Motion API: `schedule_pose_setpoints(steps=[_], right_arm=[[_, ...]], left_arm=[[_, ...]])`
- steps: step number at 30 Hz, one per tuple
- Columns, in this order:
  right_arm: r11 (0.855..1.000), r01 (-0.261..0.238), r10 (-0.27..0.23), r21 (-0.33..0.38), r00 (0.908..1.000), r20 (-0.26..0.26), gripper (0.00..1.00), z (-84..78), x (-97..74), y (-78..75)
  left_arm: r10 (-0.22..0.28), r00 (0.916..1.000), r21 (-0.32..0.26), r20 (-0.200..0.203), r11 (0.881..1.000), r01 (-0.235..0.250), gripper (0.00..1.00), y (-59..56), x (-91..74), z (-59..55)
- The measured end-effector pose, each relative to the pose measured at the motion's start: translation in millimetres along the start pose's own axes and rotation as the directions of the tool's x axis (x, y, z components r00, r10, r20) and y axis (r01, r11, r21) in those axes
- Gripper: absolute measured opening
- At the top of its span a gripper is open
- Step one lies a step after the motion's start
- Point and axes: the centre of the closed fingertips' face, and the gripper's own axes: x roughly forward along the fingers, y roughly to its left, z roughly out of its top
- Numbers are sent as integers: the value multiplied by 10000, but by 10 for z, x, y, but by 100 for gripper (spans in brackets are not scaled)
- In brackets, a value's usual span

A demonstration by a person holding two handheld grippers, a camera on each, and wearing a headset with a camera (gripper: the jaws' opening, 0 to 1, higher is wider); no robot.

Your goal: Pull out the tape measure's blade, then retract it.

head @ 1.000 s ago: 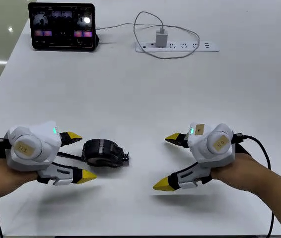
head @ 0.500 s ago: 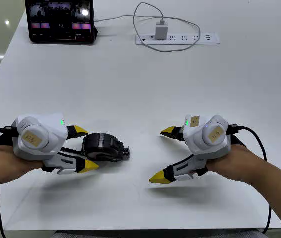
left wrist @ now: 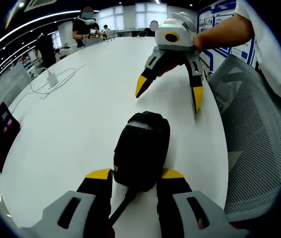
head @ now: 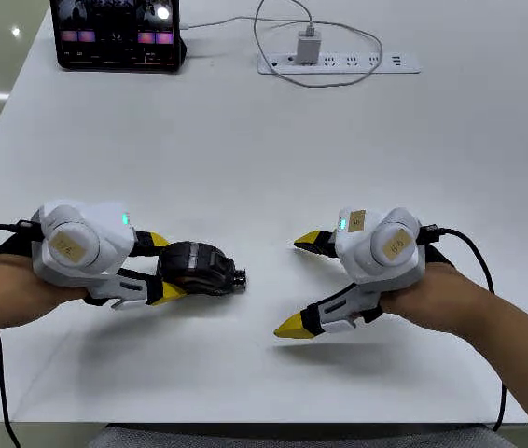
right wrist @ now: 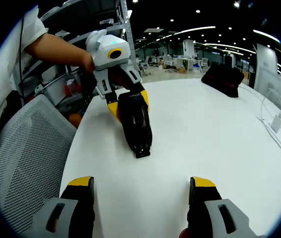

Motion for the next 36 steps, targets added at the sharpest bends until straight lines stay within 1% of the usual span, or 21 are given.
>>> schedule_pose_setpoints(steps=[1,4,7,10,13,16,19,21,23,24,25,27,29,31,34,36], right_arm=[[10000,-28,28,3,10000,10,77,4,13,2],[9999,-139,139,-10,9999,86,75,28,39,24],[9998,-187,188,-115,9998,60,74,36,68,33],[9996,-237,239,-157,9997,113,72,57,87,35],[9995,-183,187,-255,9997,156,68,80,115,12],[9992,-165,172,-373,9997,174,63,103,145,7],[9991,-223,232,-358,9994,253,60,126,175,10],[9994,-275,282,-219,9990,337,57,145,197,4],[9991,-211,223,-370,9993,313,54,140,211,-7],[9993,-224,234,-294,9992,335,52,144,223,-13],[9993,-226,237,-292,9991,359,50,148,229,-18],[9984,-54,74,-557,9993,353,42,154,246,-52],[9992,-124,143,-392,9988,473,43,184,268,-49],[9981,-102,130,-607,9988,464,39,187,298,-51],[9980,-188,219,-595,9984,514,36,203,337,-45],[9974,-225,262,-687,9982,540,32,218,358,-35]], left_arm=[[-130,9999,-37,-19,9999,130,29,-17,6,5],[-246,9996,40,-137,9997,246,28,-13,6,-1],[-365,9990,187,-255,9991,369,27,-15,8,-6],[-408,9987,186,-306,9990,414,27,-15,12,-12],[-398,9987,157,-317,9991,403,26,-16,15,-13],[-357,9988,61,-342,9993,360,26,-16,14,-21],[-302,9989,16,-346,9995,303,26,-16,15,-23],[-280,9989,-6,-368,9996,280,26,-17,15,-22],[-279,9988,-7,-395,9996,279,26,-17,16,-22],[-273,9988,-26,-413,9996,272,26,-18,16,-23],[-266,9988,-2,-418,9996,266,26,-17,16,-24],[-260,9987,-7,-434,9997,260,26,-17,16,-25],[-247,9987,24,-450,9997,248,26,-17,15,-24],[-202,9987,-29,-468,9998,201,26,-12,16,-28],[-204,9987,-5,-462,9998,204,25,-11,15,-26],[-216,9987,-36,-454,9998,215,25,-12,14,-25]])
